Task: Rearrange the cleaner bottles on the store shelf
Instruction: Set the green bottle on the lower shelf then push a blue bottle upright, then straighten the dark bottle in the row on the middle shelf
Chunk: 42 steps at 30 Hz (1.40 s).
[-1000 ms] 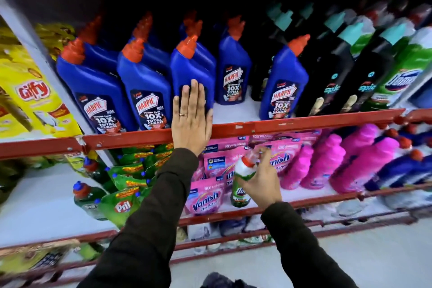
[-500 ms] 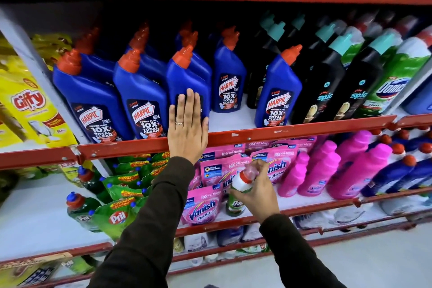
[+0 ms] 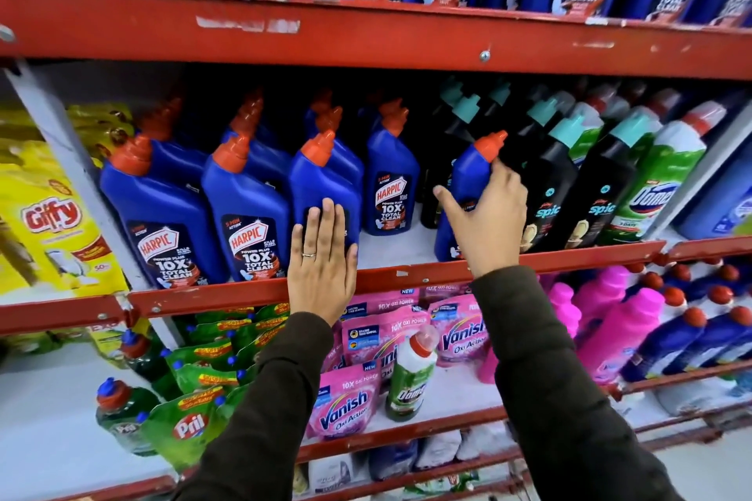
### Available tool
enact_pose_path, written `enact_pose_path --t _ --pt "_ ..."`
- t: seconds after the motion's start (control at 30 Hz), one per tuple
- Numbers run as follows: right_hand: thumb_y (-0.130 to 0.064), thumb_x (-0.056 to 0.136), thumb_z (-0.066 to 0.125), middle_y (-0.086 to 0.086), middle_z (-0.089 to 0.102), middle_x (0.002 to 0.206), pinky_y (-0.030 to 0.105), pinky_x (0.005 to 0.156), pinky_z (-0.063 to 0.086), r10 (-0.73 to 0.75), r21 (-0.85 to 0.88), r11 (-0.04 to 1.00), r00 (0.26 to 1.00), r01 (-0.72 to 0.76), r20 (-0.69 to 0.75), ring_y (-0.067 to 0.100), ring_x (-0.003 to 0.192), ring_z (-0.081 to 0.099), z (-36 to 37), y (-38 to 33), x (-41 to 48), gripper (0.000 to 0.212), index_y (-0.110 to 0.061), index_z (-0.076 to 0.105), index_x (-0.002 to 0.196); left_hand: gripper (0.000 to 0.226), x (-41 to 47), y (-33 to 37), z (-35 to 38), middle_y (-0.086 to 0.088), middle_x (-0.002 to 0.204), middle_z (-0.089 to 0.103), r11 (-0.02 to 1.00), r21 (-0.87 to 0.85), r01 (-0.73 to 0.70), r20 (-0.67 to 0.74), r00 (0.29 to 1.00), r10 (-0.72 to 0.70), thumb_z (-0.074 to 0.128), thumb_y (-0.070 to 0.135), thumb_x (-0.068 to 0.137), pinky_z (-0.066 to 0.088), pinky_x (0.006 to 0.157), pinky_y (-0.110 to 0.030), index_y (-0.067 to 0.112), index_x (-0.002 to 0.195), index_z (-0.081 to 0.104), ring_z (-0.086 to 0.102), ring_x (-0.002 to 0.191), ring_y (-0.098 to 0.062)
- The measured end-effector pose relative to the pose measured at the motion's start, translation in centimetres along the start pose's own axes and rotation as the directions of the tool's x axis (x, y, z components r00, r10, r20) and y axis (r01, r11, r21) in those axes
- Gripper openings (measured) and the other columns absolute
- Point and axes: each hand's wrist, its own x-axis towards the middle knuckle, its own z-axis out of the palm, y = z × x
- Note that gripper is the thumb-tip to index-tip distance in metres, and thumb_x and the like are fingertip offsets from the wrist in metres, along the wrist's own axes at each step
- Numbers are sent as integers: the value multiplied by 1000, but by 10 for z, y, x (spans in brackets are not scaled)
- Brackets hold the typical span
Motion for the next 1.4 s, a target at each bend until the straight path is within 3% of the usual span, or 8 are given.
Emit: enact_pose_path --t 0.17,0.43,0.63,0.77,0.9,1.1,1.27,1.4 --pt "-23 87 79 18 65 122 48 101 48 -66 111 992 998 66 -2 38 115 60 3 -9 0 54 0 58 131 78 2 1 -1 -6 170 -21 1000 -17 -10 -25 1000 10 34 32 104 -8 130 -39 8 162 -12 -16 158 -20" --pt "-58 80 79 4 73 114 39 89 54 -146 91 986 987 139 65 27 108 66 17 -48 -16 63 -13 66 121 77 1 0 -4 -7 169 -22 1000 -15 -15 -14 1000 15 32 32 104 -9 130 -38 8 162 -12 -17 158 -20" --pt "-63 77 79 1 71 125 40 96 54 -173 49 984 983 170 58 23 116 64 22 -53 -25 75 -14 64 132 76 1 1 -4 -6 169 -21 1000 -25 -16 -9 1000 15 30 32 104 -9 130 -38 9 162 -12 -16 158 -19" --pt "-58 77 82 0 65 135 36 105 50 -210 156 967 976 201 48 20 126 59 12 -49 -24 80 -15 57 140 74 1 2 -4 -6 169 -21 1000 -22 -15 2 1000 15 29 32 105 -9 130 -39 8 162 -12 -16 158 -20" --pt "-51 91 72 12 45 153 33 121 36 -189 190 956 966 222 -177 24 144 43 -10 -33 -11 79 -8 45 150 75 0 3 -1 -6 170 -21 999 -36 -12 3 1000 13 31 32 105 -10 129 -38 8 162 -11 -16 158 -20" --pt "-40 102 55 24 19 166 47 129 15 76 75 996 890 -48 -450 38 156 21 -57 25 45 75 -4 25 160 77 -1 0 0 -6 170 -20 999 -44 -5 -4 1000 5 33 32 104 -9 130 -39 8 163 -11 -16 158 -20" --pt "-41 101 59 26 23 165 44 128 11 242 9 968 922 -251 -302 40 156 19 -82 84 91 79 4 27 157 78 0 0 -2 -5 170 -22 999 -38 -14 -1 1000 14 33 32 104 -9 130 -39 8 162 -13 -17 158 -19" --pt "-36 92 73 28 49 146 46 119 34 225 -27 972 962 -232 -152 41 140 45 -82 107 102 71 8 47 142 77 0 0 -2 -6 170 -21 999 -38 -17 -6 1000 17 33 32 104 -8 130 -39 8 162 -12 -17 158 -20"
